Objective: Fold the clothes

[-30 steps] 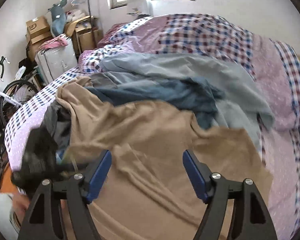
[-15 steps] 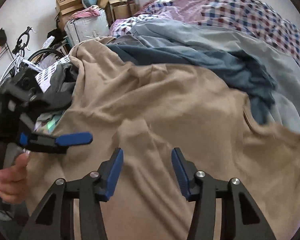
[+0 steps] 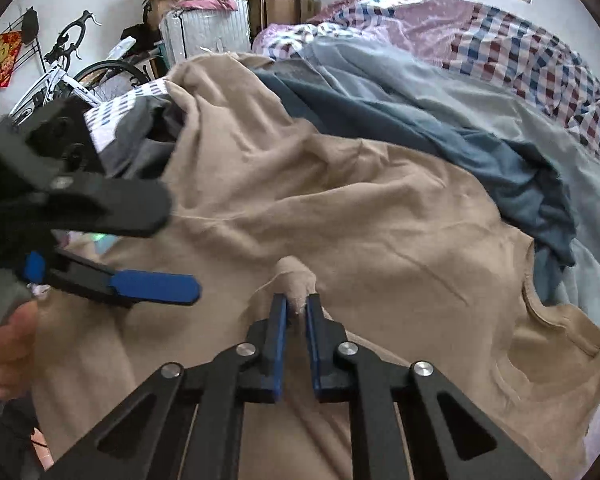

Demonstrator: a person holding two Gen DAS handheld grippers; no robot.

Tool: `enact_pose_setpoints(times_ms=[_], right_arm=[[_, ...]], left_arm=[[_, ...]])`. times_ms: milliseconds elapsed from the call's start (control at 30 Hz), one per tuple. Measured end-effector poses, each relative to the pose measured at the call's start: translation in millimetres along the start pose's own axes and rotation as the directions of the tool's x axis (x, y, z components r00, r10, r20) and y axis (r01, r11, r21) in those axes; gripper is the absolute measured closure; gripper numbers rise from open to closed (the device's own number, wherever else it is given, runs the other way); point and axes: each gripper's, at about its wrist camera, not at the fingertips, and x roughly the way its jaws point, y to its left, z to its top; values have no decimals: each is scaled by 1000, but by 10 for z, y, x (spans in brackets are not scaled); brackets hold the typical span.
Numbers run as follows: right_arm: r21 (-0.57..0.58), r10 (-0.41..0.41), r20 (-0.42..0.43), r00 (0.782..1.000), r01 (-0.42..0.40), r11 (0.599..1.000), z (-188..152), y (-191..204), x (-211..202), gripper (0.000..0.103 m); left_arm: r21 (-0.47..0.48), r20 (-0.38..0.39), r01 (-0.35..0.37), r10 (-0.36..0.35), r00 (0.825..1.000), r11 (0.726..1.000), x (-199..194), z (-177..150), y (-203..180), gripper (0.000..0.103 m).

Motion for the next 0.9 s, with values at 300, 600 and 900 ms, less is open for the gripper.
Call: enact_pose_setpoints(times_ms=[300,600,900], right_arm=[[-21,2,-65,998,-3,1000,-310,386,-111,88],[-54,-117,-34,993,115,992,-376,433,-63,63],[-102,-151,-9,989,149,984,-246,518,95,98]], left_arm=[[-15,-45,16,-17,999,1000,5,-36,6,20],[78,-34,-75,77,996,994,8,-30,-79,20],[68,-23,-96,98,995,993,58,18,-55,20]])
